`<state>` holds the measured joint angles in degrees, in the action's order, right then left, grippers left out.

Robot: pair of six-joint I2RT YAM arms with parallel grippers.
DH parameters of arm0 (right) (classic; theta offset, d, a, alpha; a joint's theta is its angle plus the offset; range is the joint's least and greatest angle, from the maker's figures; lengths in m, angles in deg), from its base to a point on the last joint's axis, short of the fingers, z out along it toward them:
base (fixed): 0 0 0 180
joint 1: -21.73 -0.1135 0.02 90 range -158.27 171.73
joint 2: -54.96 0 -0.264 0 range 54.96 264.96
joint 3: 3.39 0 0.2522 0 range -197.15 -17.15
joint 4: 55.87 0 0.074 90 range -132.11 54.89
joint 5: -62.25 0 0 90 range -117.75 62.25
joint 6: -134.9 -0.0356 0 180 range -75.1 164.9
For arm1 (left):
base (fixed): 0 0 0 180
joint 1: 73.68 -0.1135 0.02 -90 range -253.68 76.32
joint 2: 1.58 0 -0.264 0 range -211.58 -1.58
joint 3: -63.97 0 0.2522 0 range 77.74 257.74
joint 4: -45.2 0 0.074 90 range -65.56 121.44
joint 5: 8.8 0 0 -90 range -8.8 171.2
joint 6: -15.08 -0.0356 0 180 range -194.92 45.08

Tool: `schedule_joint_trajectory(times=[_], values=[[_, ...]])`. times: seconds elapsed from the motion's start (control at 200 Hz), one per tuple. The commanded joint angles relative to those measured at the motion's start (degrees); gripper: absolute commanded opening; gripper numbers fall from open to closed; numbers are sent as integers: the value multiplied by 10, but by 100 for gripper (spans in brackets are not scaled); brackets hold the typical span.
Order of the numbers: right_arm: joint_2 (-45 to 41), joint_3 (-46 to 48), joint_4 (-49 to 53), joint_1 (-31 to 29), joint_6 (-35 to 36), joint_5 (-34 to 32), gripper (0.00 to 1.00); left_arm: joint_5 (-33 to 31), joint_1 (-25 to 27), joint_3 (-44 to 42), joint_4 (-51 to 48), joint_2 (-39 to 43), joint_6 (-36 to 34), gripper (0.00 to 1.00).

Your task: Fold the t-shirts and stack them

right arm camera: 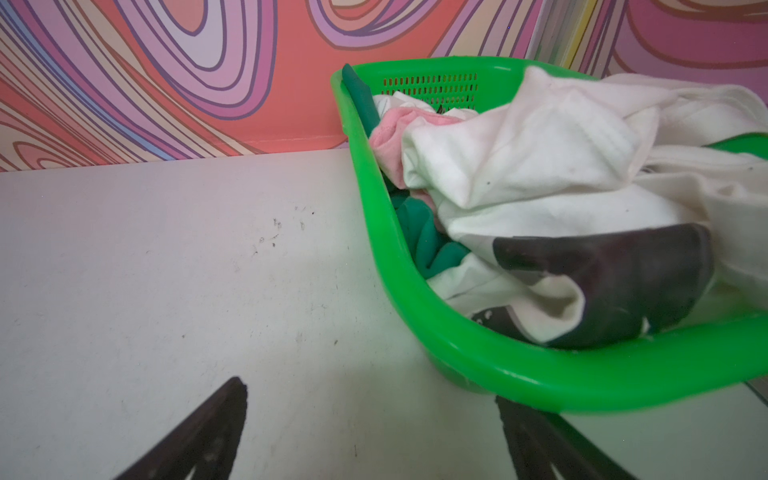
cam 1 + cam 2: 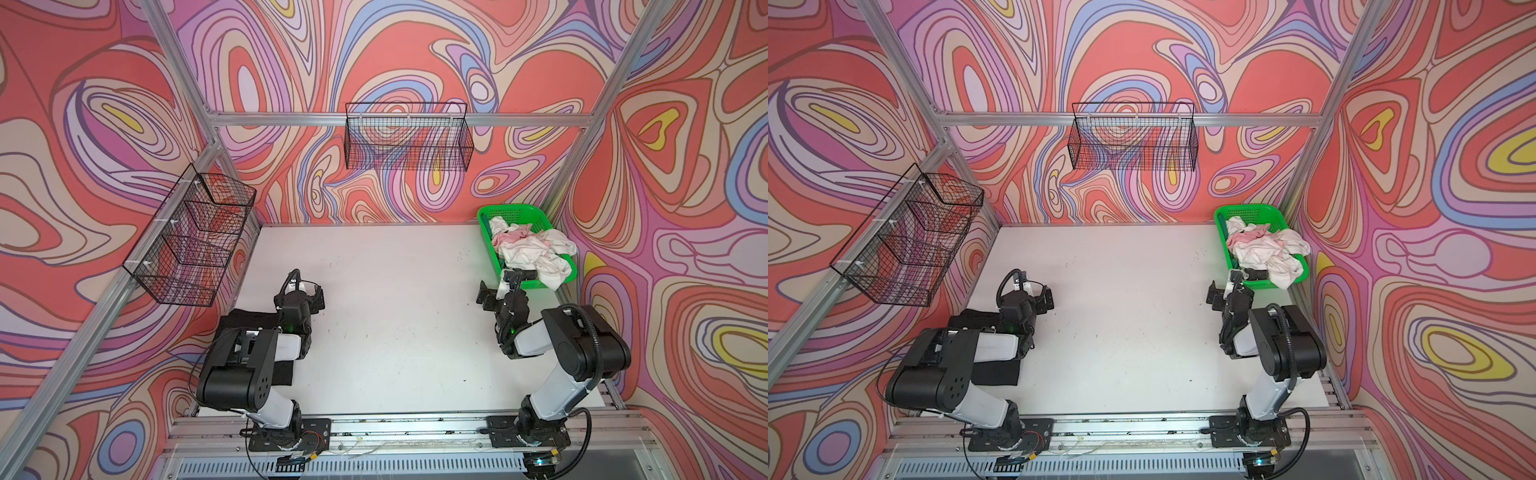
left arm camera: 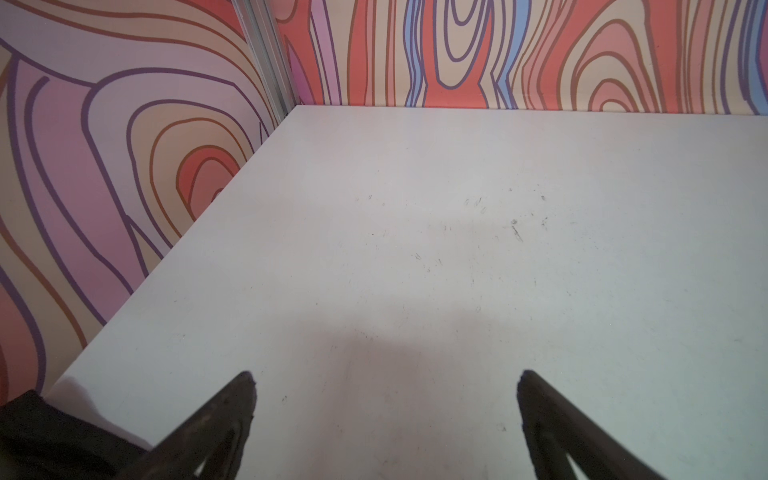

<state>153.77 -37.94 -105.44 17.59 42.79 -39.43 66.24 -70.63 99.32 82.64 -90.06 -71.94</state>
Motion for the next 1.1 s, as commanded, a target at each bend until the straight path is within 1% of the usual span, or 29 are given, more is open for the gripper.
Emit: schedule_joint_trajectory(times=[0.0, 0.861, 0.906, 0.926, 0.951, 0.986, 1.016, 1.091], values=[[-8, -14, -19, 2, 14, 4, 98, 4, 1, -6, 17, -3, -7, 100], [-7, -15, -16, 2, 13, 7, 98, 5, 1, -6, 17, -1, -9, 100], [-9, -15, -18, 3, 11, 1, 98, -10, 1, -2, 9, 6, -6, 100], [-16, -14, -17, 1, 12, -17, 98, -11, 1, 1, -3, 15, -2, 100], [-39, -14, 3, -2, 12, -27, 98, 3, 1, 5, -34, 28, -2, 100], [-86, -20, 60, -4, 13, -29, 98, 13, 4, 10, -44, 43, -17, 100], [-130, -30, 104, -4, 12, -31, 98, 8, 13, 20, -75, 60, -24, 100], [-222, -54, 186, -4, -45, -59, 98, -5, 40, 58, -162, 95, -54, 100]])
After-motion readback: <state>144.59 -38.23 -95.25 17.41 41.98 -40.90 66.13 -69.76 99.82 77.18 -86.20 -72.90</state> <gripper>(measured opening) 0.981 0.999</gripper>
